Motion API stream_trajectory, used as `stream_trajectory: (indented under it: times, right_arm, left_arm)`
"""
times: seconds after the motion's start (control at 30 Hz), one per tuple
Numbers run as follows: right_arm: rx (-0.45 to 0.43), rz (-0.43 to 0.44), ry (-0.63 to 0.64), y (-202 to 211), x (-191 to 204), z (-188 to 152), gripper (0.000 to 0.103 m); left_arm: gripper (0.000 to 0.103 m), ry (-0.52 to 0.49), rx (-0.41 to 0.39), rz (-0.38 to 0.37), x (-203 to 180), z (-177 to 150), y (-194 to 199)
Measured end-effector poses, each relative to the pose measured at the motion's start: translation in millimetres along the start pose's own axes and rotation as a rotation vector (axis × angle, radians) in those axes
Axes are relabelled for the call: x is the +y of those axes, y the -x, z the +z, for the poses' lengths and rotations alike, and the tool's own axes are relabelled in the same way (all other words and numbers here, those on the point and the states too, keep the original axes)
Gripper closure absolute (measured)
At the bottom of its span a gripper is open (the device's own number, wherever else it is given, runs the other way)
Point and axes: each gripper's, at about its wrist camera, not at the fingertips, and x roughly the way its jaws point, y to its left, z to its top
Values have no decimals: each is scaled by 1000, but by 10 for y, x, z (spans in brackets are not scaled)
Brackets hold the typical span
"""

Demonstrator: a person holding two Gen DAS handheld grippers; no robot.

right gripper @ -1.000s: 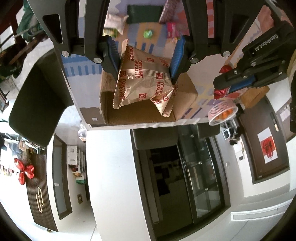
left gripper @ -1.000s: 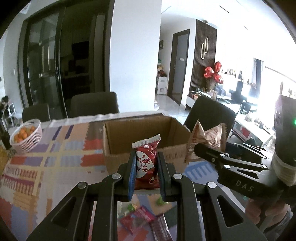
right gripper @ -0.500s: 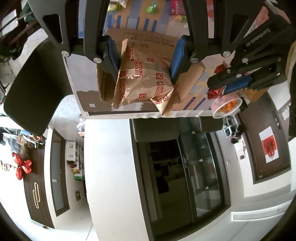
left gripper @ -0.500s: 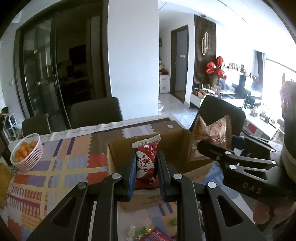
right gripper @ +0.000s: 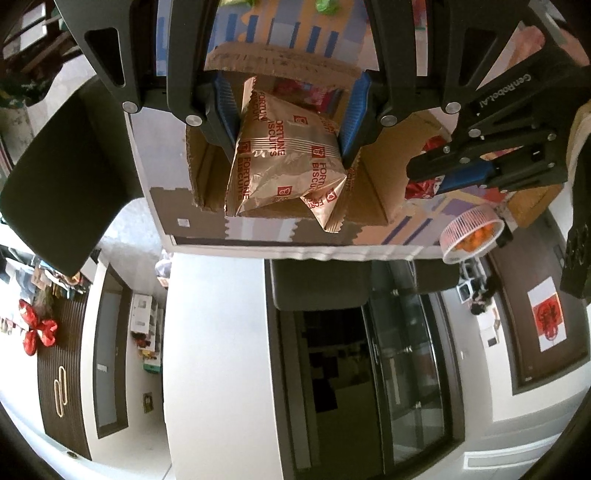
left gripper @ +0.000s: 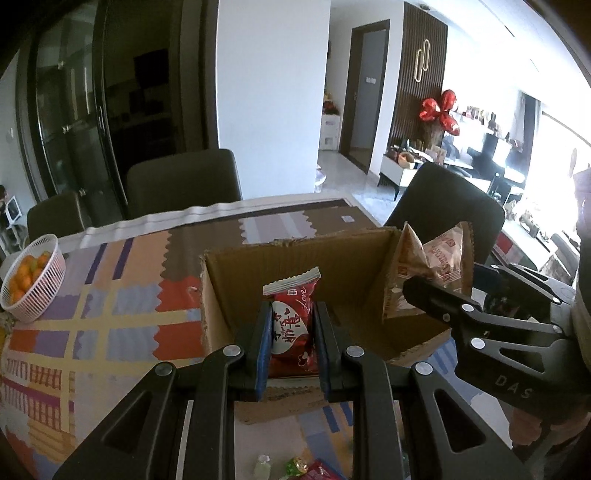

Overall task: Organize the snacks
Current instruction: 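Release the snack bar from left tool while right tool drops the biscuit bag into the box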

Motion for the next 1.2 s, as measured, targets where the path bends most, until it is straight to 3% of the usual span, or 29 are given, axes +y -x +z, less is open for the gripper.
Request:
stream_trajectory:
  times: [0.03, 0.1, 0.17, 0.2, 0.37, 0.93, 1.2]
  right_arm:
    - [10, -5, 3, -36, -3, -1, 52]
    - [16, -13, 7, -75, -9, -1, 48]
    - [19, -26, 5, -90, -16, -3, 34]
    - [18, -31, -3, -81, -12, -5, 28]
    - [-3, -35, -25, -3, -31, -21, 27]
    - [-118, 34, 1, 757, 286, -335, 27]
    - [-128, 19, 14, 930, 395, -532, 27]
  left_arm:
    - [80, 4, 3, 4, 15, 4, -13]
    - [62, 21, 3, 30, 46, 24, -9]
    - [52, 25, -24, 39, 39, 18, 70]
    - [52, 19, -30, 51, 36, 11, 100]
    - [44, -21, -75, 85, -27, -58, 312]
    - [36, -34, -210, 77, -143, -388, 1110]
    - [33, -16, -216, 102, -124, -688, 1302]
